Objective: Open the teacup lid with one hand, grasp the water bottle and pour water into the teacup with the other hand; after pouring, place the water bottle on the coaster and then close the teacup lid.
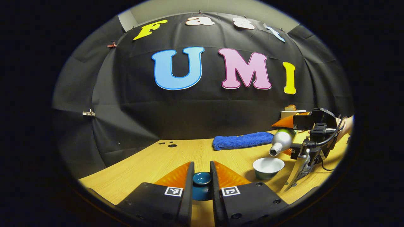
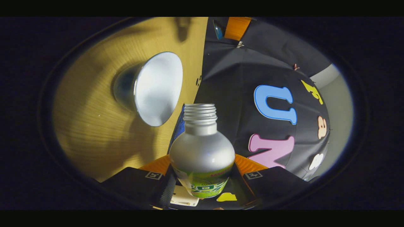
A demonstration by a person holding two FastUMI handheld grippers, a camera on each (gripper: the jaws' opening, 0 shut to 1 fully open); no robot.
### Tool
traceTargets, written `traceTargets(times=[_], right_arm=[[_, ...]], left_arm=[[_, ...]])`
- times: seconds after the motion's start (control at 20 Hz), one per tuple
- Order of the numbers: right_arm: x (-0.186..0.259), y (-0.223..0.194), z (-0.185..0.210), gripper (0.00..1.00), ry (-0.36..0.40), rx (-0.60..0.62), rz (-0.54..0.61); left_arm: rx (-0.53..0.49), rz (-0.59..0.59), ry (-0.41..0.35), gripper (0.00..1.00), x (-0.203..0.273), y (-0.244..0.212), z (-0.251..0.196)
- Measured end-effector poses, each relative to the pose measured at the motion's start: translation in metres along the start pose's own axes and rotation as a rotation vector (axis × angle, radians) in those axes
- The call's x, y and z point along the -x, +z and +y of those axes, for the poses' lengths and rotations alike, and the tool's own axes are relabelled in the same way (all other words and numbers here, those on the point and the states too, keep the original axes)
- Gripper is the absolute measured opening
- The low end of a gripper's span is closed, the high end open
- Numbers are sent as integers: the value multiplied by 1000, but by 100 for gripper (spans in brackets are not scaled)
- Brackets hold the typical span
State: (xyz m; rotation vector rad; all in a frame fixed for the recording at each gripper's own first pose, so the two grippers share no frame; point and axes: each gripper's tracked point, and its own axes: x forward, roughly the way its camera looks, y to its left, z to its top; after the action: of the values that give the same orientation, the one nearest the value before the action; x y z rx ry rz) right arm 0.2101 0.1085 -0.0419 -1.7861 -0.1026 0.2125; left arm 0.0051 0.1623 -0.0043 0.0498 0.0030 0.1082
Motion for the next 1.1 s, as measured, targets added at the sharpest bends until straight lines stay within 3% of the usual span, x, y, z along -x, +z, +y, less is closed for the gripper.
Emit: traceTargets(times=[0.15, 0.2, 1.1], right_arm=[[-2, -1, -5, 74, -20, 43, -11], [-1, -1, -8, 78, -28, 57, -13], [-1, -10, -30, 78, -122, 244, -35]], left_arm=[[3, 1, -2, 30, 0, 0, -1], [2, 2, -2, 30, 0, -1, -1], [5, 0, -8, 30, 2, 0, -2]])
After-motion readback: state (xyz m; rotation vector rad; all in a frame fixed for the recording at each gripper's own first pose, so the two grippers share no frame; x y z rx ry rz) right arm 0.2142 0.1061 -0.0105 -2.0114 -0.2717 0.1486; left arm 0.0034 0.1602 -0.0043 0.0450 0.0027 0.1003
